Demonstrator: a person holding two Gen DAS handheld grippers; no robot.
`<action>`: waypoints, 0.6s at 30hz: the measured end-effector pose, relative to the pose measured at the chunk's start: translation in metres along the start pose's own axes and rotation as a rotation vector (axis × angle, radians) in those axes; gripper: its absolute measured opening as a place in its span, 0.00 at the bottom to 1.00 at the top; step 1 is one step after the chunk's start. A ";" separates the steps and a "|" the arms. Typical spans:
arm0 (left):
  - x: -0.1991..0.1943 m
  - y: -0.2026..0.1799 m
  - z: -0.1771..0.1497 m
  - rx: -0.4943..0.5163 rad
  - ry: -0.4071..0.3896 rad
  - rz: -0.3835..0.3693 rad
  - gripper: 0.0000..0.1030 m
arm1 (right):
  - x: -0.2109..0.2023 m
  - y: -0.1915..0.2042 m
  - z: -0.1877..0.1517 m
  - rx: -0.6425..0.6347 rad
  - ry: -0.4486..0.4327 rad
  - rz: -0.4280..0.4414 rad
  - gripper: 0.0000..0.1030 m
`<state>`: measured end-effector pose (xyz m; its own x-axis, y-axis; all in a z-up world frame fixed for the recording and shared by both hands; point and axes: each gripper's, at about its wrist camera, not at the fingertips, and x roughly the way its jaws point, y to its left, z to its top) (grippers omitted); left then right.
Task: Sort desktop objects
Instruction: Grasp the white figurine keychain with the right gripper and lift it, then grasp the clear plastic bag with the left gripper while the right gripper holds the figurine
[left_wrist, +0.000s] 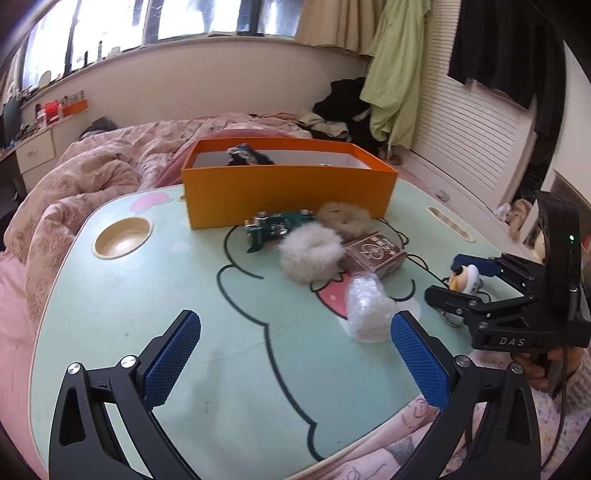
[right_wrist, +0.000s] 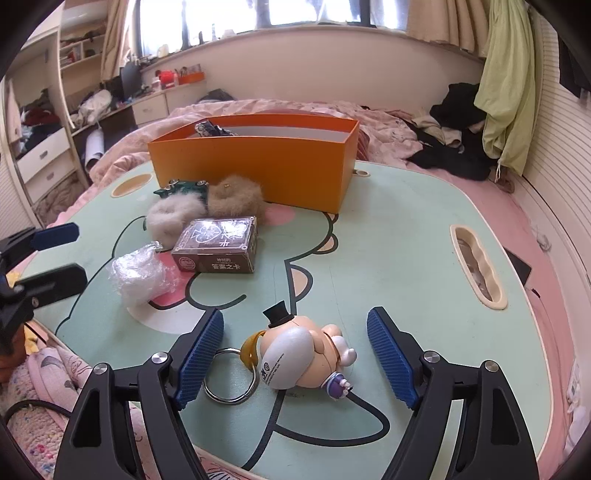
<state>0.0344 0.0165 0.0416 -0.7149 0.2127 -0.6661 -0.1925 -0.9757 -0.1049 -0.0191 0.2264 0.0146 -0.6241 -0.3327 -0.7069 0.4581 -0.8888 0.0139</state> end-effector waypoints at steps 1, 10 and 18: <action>0.004 -0.007 0.004 0.027 0.012 -0.009 1.00 | 0.000 0.000 0.000 0.000 0.000 0.000 0.78; 0.048 -0.031 0.018 0.100 0.167 -0.113 0.32 | -0.002 0.000 -0.001 0.003 -0.006 -0.003 0.66; 0.021 -0.024 0.017 0.080 0.067 -0.098 0.32 | -0.011 0.004 0.006 0.001 0.000 0.031 0.39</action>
<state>0.0127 0.0453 0.0429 -0.6441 0.3006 -0.7034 -0.3144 -0.9423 -0.1147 -0.0143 0.2251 0.0269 -0.6098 -0.3605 -0.7058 0.4768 -0.8782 0.0366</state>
